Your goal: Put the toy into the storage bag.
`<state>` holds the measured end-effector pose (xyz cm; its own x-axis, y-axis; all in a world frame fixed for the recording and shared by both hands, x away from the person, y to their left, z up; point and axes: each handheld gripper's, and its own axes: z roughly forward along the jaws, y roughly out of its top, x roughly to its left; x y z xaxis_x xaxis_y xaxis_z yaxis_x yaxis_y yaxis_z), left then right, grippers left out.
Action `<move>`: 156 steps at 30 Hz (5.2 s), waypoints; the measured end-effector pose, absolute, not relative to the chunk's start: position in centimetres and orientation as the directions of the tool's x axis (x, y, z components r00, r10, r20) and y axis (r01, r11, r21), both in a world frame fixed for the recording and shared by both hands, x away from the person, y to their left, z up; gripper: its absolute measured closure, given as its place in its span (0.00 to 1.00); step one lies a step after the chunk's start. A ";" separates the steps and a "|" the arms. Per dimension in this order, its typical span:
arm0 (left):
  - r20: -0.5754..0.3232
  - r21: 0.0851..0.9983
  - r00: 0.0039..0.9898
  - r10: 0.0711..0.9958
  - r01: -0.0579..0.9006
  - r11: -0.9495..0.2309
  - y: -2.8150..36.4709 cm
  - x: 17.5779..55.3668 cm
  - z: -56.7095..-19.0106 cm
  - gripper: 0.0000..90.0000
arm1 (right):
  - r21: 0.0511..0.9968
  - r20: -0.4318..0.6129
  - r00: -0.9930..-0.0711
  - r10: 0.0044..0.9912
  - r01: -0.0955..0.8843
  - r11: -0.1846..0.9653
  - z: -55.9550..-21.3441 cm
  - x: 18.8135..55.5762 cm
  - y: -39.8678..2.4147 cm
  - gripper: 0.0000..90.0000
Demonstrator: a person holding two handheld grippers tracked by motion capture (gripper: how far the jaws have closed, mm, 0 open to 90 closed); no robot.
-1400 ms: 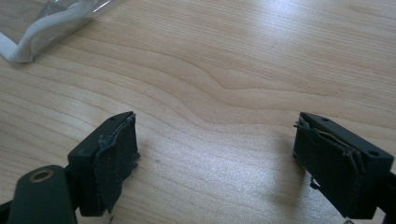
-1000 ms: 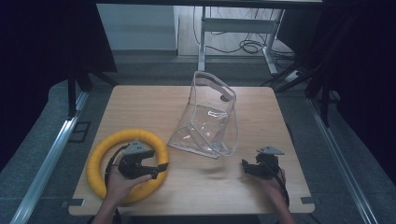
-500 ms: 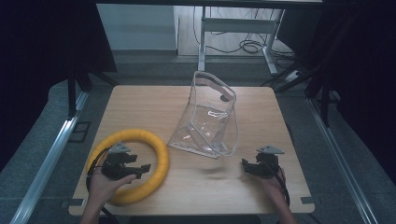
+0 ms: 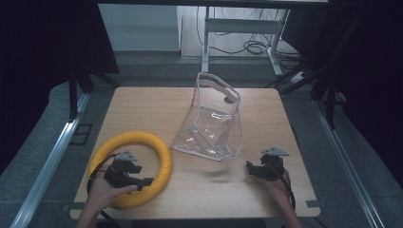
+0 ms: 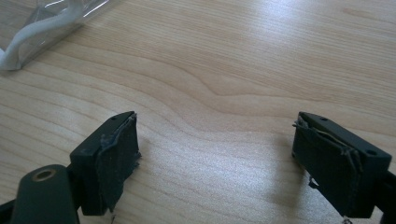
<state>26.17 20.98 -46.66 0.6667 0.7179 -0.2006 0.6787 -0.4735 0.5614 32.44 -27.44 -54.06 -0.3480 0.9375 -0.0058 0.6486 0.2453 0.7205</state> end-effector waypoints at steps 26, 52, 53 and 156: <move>-0.121 0.335 0.765 0.632 0.631 -0.700 16.5 26.4 -49.9 0.44 | 0.721 -0.006 -0.347 0.938 0.649 0.245 -54.1 32.4 -27.5 0.17; -0.208 0.491 0.690 0.693 0.687 -0.536 17.8 26.7 -48.8 0.56 | 0.719 -0.007 -0.346 0.938 0.650 0.245 -54.0 32.4 -27.5 0.17; -0.228 0.526 0.687 0.690 0.683 -0.506 18.4 26.6 -48.3 0.56 | 0.719 -0.007 -0.346 0.938 0.650 0.245 -54.0 32.4 -27.5 0.17; -0.188 0.972 0.740 0.646 0.236 0.013 18.9 27.1 -35.2 0.55 | 0.720 -0.005 -0.324 0.946 0.656 0.228 -54.0 32.5 -27.6 0.17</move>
